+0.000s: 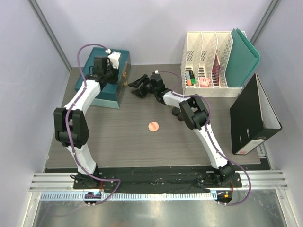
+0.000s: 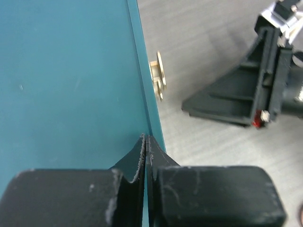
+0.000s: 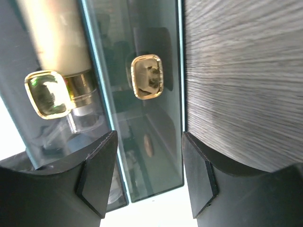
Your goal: Organize the makeup
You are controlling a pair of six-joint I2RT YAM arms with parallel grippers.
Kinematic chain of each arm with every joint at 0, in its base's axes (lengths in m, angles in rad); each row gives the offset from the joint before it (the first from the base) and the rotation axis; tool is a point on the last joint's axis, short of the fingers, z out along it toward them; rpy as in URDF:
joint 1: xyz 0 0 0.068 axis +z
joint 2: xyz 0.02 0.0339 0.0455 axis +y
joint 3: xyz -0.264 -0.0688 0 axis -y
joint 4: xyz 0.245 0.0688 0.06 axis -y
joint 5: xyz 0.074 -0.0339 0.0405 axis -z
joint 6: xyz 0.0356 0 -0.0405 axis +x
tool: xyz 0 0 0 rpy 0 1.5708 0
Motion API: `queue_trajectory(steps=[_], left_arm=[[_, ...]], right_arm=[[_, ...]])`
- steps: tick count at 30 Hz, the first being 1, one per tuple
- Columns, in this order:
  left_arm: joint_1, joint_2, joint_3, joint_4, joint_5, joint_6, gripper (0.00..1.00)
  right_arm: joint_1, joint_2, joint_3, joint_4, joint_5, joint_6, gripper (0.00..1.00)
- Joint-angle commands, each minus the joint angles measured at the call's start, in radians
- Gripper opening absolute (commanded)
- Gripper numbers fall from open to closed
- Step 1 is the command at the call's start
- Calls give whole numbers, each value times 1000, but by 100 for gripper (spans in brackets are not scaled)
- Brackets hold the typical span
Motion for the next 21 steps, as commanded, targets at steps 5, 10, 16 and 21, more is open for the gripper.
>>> queue_trajectory(steps=[5, 10, 16, 21], left_arm=[[-57, 6, -171, -578, 56, -42, 0], [-57, -44, -242, -622, 51, -34, 0], [-57, -94, -283, -658, 30, -34, 0], [-57, -110, -300, -699, 28, -37, 0]], right_arm=[[3, -40, -4, 56, 3, -7, 62], [3, -11, 21, 53, 8, 0, 62], [2, 46, 156, 1, 33, 5, 62], [3, 70, 188, -6, 34, 20, 61]])
